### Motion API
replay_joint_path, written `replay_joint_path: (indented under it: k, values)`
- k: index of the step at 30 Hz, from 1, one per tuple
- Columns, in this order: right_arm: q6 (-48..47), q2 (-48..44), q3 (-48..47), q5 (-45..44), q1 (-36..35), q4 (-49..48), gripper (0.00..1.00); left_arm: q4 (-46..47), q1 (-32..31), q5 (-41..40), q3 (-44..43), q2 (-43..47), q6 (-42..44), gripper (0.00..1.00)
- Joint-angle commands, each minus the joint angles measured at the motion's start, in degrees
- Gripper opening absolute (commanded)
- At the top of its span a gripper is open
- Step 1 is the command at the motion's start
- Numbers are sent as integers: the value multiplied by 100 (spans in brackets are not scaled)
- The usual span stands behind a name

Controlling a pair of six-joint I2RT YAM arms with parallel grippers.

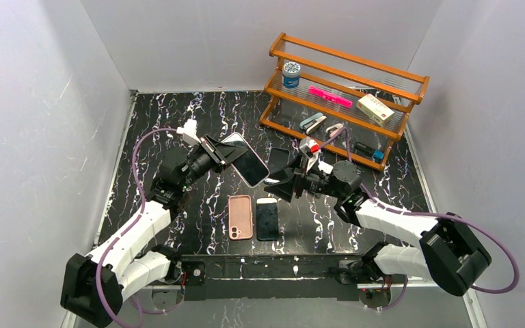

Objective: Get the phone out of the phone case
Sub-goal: Remove the phone case from the phone.

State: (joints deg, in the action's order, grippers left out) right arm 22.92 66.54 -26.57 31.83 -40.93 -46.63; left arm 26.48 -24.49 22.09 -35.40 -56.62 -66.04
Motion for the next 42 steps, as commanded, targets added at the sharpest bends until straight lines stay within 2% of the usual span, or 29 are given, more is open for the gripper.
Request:
replay_joint_path:
  k: [1, 6, 20, 42]
  values:
    - [1227, 267, -55, -12, -199, -1763, 65, 855, 6, -498, 155, 413, -762, 0]
    - [1672, 504, -52, -66, -319, -2427, 64, 1073, 6, -716, 415, 582, -1097, 0]
    - [1891, 1000, -357, -101, -577, -2926, 58, 1351, -36, -1182, 896, 942, -1846, 0]
    - [2085, 1406, -674, -481, -723, -3024, 53, 1456, -186, -1224, 929, 925, -1742, 0]
